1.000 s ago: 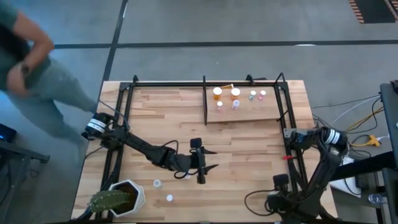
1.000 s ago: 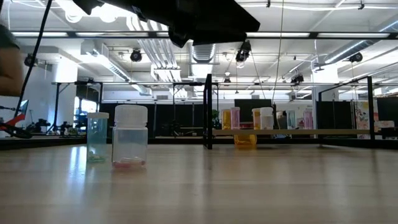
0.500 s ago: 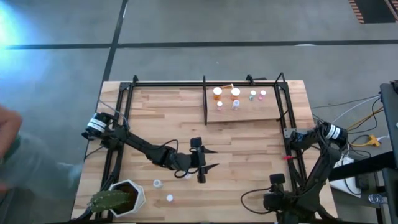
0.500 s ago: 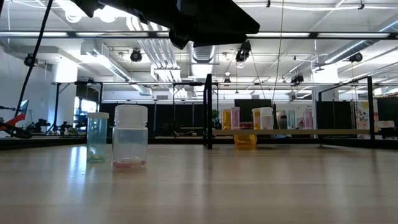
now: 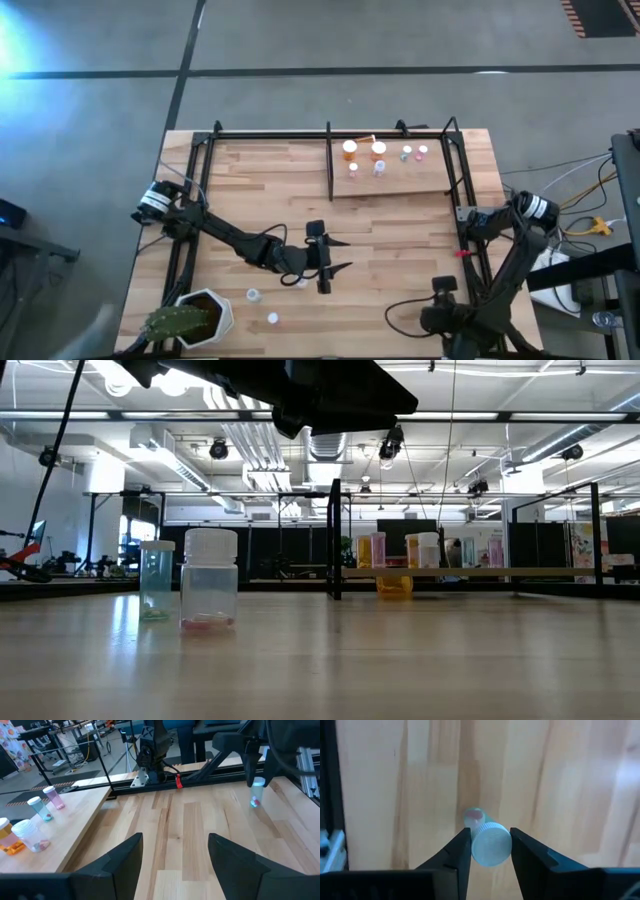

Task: Pick and place medicine bottles onto shelf by color
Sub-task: Put the bottom blue pill bottle on the shelf

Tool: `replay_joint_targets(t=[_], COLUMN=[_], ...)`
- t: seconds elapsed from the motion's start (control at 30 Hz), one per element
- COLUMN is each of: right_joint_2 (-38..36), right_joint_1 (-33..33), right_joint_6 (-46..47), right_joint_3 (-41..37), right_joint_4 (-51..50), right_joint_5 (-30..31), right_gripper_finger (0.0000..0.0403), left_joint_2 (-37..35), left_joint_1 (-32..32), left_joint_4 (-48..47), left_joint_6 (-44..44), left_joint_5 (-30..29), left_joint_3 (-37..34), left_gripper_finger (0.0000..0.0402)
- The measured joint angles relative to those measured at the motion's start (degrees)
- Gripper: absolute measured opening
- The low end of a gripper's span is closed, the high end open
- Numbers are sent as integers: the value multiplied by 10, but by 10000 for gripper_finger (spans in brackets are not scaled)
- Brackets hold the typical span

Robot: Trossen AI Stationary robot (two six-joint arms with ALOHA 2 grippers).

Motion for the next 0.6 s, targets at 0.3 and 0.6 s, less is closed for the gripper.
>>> replay_joint_targets(t=[0.3, 0.6], right_joint_2=[-106, -217], right_joint_1=[-197, -591], right_joint_6=[-171, -399], right_joint_3=[-5, -78], right_joint_4=[-8, -17], right_joint_5=[53, 55], right_gripper_finger=[108, 108], left_joint_2=[0, 0], left_joint_1=[0, 0], left_joint_4=[1, 1], left_joint_6=[-1, -1], left_joint_5=[0, 2], left_joint_3=[0, 0], left_gripper_finger=[208, 208])
